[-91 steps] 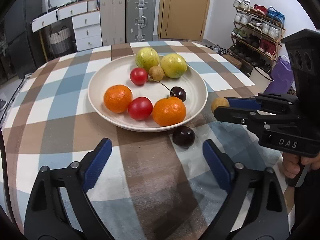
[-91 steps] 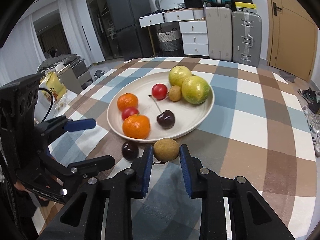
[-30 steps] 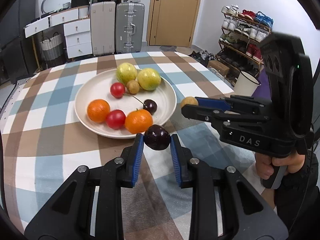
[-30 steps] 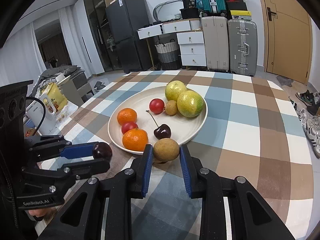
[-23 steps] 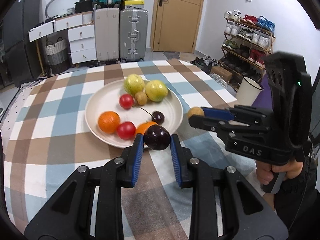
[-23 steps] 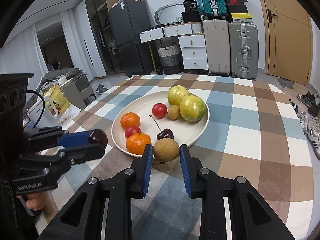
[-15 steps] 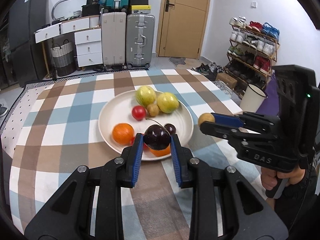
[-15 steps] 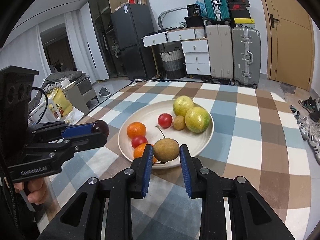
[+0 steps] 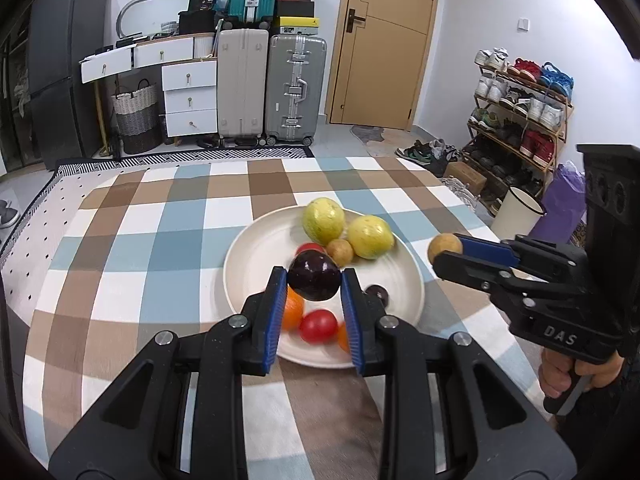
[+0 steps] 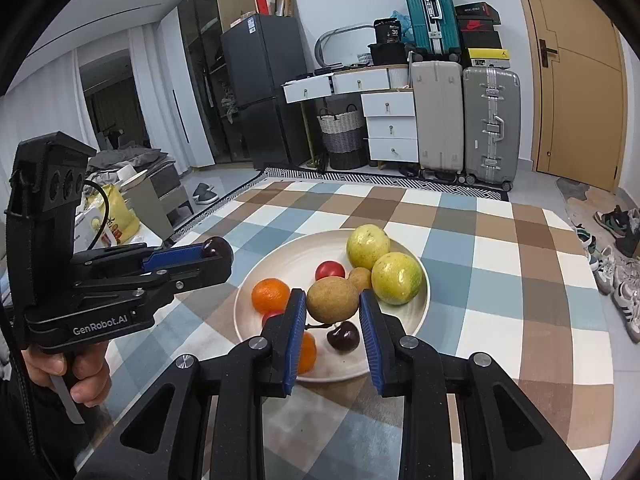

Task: Organize fruits
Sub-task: 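Carry the cherry in the left tool while the right tool carries the kiwi over the plate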

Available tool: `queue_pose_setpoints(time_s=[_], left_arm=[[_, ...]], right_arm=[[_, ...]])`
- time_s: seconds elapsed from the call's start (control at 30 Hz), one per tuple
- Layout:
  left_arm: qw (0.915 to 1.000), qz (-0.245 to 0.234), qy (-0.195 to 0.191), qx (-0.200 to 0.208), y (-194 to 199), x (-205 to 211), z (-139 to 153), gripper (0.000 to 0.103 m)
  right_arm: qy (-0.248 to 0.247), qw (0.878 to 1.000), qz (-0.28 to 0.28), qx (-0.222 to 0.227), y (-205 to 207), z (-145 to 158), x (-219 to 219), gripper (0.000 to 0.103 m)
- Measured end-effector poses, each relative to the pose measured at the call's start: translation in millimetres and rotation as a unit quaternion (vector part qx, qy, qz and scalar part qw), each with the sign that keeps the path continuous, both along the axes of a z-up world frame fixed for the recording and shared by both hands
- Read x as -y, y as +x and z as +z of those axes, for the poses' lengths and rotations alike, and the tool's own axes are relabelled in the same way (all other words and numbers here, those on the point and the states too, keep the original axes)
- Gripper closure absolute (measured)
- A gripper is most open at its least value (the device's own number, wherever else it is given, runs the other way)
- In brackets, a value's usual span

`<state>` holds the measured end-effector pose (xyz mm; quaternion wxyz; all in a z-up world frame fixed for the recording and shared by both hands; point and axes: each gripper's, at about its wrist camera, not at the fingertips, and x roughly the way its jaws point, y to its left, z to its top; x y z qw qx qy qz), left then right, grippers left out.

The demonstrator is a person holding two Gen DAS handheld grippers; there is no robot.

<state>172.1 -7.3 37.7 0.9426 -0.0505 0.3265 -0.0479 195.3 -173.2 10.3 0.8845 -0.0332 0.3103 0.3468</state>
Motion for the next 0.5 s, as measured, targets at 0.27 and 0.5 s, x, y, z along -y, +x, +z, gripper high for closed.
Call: queue_pose_setpoints(time_s=[0.27,0.5], left_arm=[[0.9999,0.001,0.006,-0.013,32,1,-19,0.078],[0.9997,-0.006,0.015,-0.016,46,9,-35,0.078]], right_arm=[[0.011,1.0,-0.02,-0.007,19,-6,-7,0.075],[0.001,1.0,-0.018,-0.011,27,-15,-17,0.075]])
